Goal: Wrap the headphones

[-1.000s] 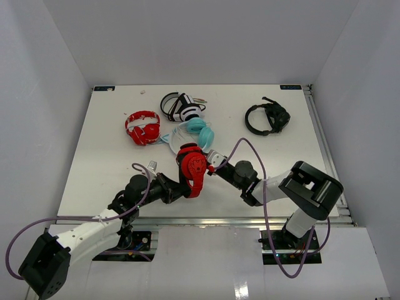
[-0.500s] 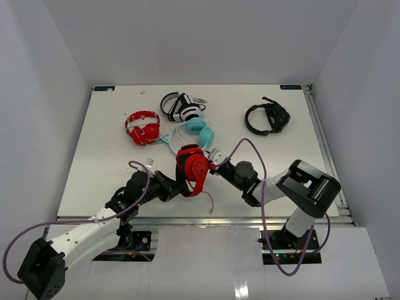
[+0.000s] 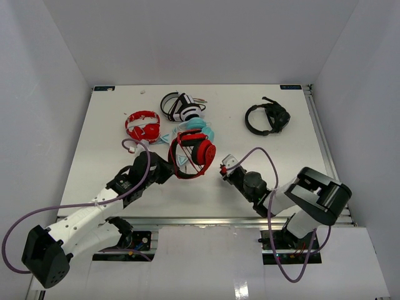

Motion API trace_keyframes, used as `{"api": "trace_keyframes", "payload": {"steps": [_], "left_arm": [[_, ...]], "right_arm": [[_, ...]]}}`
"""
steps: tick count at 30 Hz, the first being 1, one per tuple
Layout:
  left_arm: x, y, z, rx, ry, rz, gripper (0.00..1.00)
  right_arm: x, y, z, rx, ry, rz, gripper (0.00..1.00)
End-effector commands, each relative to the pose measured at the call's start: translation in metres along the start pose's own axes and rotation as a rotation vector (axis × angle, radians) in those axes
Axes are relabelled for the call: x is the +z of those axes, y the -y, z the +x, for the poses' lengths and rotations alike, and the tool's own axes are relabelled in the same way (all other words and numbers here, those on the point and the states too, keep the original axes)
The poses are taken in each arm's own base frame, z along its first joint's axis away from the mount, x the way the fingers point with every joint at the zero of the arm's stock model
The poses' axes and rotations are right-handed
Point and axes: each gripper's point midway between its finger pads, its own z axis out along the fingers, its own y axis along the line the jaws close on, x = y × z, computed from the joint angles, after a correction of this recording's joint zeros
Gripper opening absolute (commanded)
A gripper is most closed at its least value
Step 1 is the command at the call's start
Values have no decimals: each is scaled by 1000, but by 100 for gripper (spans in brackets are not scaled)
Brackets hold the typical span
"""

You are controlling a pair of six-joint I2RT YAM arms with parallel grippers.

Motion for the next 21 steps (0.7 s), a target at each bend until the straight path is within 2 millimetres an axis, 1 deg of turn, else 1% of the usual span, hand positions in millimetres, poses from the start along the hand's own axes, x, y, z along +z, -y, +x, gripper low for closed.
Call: {"api": "trace_keyframes", "payload": {"steps": [1, 2, 3, 4, 5, 6, 7, 9, 10, 12, 14, 15, 17, 19, 21], "left_arm": [[-8, -9, -48, 131, 205, -159, 0], [-9, -10, -53, 143, 220, -181, 0], [-10, -14, -57, 157, 239, -210, 0], [-11, -16, -61, 167, 253, -227, 0], [-12, -15, -65, 173, 264, -235, 0], [-13, -14, -68, 180, 274, -244, 0], [-14, -14, -69, 182, 277, -247, 0], [-14, -10, -72, 181, 289, -245, 0], [-14, -9, -73, 180, 291, -243, 0], [-15, 1, -76, 173, 296, -217, 0], [-18, 15, -81, 163, 307, -183, 0], [-21, 20, -84, 161, 314, -172, 0], [-28, 35, -92, 164, 337, -141, 0], [-38, 46, -102, 161, 369, -125, 0], [-45, 54, -107, 158, 383, -106, 0]], "right_arm": [[-22, 80, -128, 421, 435, 283, 36], [-11, 77, -131, 474, 386, 241, 37], [1, 56, -115, 485, 239, 124, 37], [4, 45, -109, 517, 162, 33, 37], [5, 43, -113, 561, 151, -23, 37], [4, 42, -118, 607, 137, -78, 37], [-2, 30, -121, 655, 127, -151, 41], [-9, 20, -123, 703, 107, -222, 44], [-13, 13, -124, 736, 99, -264, 48], [-20, 1, -127, 808, 99, -337, 50], [-26, -11, -126, 886, 83, -407, 54], [-26, -12, -128, 886, 92, -426, 55], [-31, -11, -126, 1019, 95, -444, 55], [-37, -10, -131, 1068, 140, -478, 57], [-42, -11, -140, 1116, 163, -521, 60]]}}
